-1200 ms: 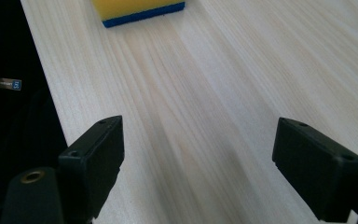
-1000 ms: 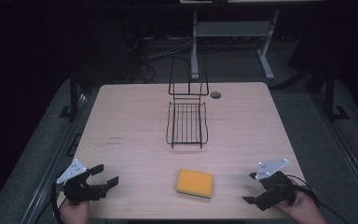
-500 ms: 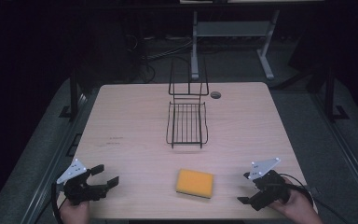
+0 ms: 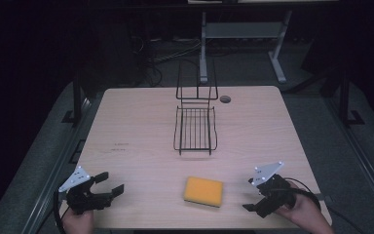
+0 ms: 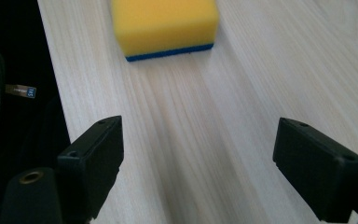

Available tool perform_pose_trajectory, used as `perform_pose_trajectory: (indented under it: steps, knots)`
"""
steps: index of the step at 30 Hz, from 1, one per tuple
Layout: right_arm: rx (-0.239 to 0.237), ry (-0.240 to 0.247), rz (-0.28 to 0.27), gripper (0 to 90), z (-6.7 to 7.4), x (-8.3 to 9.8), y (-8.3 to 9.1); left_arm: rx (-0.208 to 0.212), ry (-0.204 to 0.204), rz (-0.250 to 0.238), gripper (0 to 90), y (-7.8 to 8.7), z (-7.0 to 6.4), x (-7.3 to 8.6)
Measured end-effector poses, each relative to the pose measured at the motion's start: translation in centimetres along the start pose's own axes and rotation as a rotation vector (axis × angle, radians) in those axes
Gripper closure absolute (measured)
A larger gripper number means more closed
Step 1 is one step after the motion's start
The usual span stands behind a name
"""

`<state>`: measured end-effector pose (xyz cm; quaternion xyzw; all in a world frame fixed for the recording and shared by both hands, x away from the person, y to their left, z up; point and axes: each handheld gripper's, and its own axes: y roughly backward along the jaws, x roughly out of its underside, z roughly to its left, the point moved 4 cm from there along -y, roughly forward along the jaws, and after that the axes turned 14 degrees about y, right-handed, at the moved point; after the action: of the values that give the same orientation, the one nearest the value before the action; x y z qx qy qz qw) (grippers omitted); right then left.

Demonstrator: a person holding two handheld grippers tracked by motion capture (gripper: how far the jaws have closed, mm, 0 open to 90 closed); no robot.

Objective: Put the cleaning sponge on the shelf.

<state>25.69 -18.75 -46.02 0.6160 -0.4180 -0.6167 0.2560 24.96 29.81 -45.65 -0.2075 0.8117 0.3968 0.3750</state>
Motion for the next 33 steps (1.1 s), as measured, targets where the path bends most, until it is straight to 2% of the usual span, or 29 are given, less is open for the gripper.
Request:
perform_pose_trajectory:
  steps: [16, 33]
  knots:
    - [-0.018, 0.047, 0.005, 15.5, -0.1, -1.9, -0.7, 0.003, -0.004, 0.002, 14.0, -0.1, -0.2, 0.0]
    - [-0.073, 0.095, 0.025, 15.4, 0.0, -3.9, -2.2, 0.004, -0.002, -0.006, 14.1, 0.1, -0.1, 0.0]
